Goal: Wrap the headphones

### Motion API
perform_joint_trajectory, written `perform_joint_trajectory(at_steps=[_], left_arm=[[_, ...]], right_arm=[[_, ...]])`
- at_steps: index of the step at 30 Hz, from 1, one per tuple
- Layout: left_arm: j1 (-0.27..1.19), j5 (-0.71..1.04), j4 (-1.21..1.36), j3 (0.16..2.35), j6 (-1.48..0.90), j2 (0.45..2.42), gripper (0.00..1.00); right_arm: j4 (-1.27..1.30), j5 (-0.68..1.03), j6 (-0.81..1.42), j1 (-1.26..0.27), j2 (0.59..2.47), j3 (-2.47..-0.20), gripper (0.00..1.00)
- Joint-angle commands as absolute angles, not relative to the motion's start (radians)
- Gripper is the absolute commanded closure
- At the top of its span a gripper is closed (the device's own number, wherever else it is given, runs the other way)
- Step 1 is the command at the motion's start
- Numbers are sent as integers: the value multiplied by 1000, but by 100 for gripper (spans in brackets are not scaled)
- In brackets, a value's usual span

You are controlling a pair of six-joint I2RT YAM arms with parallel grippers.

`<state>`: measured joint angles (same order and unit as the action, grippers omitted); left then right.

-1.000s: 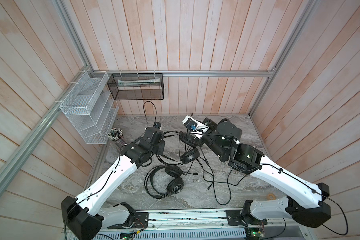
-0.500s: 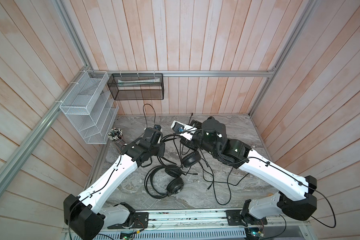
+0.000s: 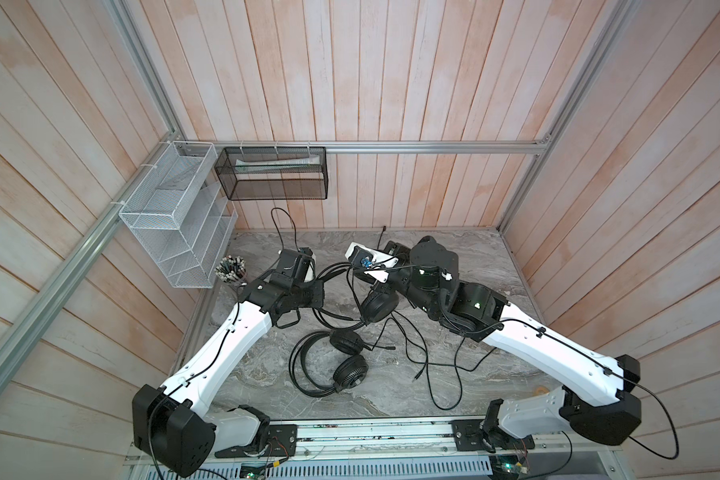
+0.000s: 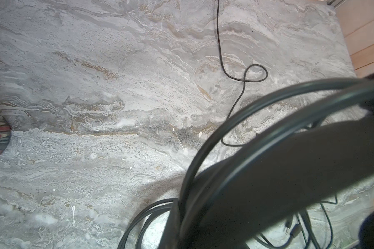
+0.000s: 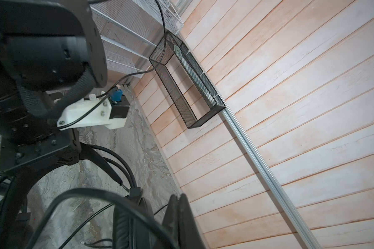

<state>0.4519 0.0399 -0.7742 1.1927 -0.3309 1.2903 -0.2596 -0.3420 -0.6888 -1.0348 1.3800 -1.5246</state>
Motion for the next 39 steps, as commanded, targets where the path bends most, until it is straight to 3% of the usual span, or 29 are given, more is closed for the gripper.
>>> perform_joint_trajectory(at_steps=[1, 16, 32, 39], left_arm=[[502, 14, -748, 1219, -324, 1293, 100], [550, -1, -726, 1193, -392, 1372, 100], [420, 216, -666, 1187, -472, 1371, 100], [487, 143, -691, 1185, -456, 1375, 100]], right_arm=[[-233, -345, -687, -1014, 1414, -1585, 100], [-289, -405, -625, -1023, 1563, -1739, 100], [-221, -467, -639, -1081, 1469, -1611, 100], [-219, -410, -621, -1014, 1513, -1661, 100]])
